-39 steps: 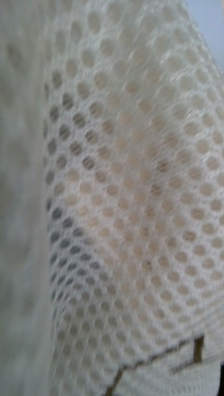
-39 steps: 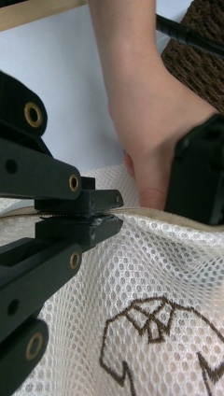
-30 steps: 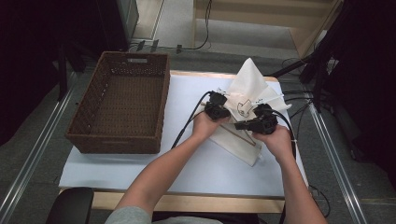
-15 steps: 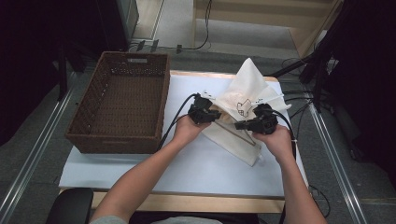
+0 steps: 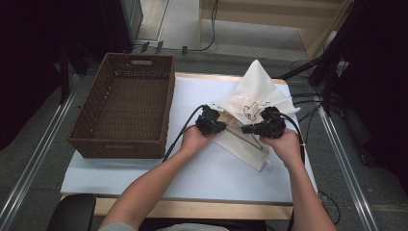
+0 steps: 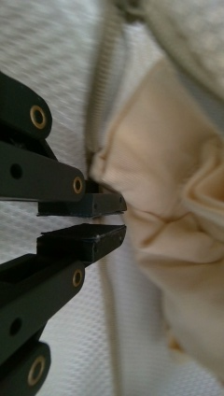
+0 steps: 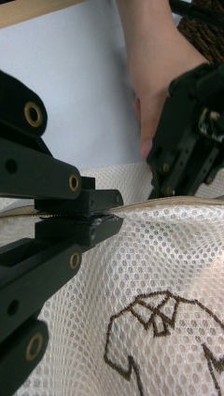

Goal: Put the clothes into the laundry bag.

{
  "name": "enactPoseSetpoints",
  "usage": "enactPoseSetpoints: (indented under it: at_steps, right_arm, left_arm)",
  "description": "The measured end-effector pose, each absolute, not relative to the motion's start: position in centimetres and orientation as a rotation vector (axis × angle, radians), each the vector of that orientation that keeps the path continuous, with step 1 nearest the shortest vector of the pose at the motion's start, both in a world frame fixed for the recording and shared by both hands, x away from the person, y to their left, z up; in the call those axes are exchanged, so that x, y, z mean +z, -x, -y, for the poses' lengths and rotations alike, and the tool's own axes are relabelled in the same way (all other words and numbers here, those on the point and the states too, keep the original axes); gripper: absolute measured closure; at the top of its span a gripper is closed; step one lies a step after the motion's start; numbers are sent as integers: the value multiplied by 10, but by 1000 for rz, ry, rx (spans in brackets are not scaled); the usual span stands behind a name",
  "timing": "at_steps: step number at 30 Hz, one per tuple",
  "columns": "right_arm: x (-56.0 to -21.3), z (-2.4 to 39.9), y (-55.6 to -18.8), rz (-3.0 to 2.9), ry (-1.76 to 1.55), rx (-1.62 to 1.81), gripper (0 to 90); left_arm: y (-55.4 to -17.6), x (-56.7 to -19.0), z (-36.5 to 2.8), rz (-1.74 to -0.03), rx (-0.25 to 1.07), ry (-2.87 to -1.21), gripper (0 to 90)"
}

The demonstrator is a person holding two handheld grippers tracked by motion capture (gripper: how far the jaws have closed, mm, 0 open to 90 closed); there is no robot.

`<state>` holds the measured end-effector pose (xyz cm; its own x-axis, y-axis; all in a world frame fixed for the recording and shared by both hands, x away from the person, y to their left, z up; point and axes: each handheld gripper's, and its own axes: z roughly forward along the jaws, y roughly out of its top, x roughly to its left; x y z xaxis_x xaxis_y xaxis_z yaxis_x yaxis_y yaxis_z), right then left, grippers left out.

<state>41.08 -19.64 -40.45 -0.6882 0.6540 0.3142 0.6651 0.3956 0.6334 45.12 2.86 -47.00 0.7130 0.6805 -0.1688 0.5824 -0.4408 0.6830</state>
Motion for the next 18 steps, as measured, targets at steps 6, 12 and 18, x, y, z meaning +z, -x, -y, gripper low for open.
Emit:
enactPoseSetpoints:
  at_steps: [6, 12, 18]
  right_arm:
    - [-405, 198, -411, 2609, 1237, -1209, 886]
    - [-405, 198, -412, 2609, 1233, -1209, 886]
    - [-406, 197, -412, 2609, 1235, -1200, 886]
  left_arm:
    - [-465, -466, -15, -977, 212, -2165, 846]
    - [-473, -461, -9, -980, 219, -2166, 845]
    - [-478, -468, -5, -993, 230, -2149, 856]
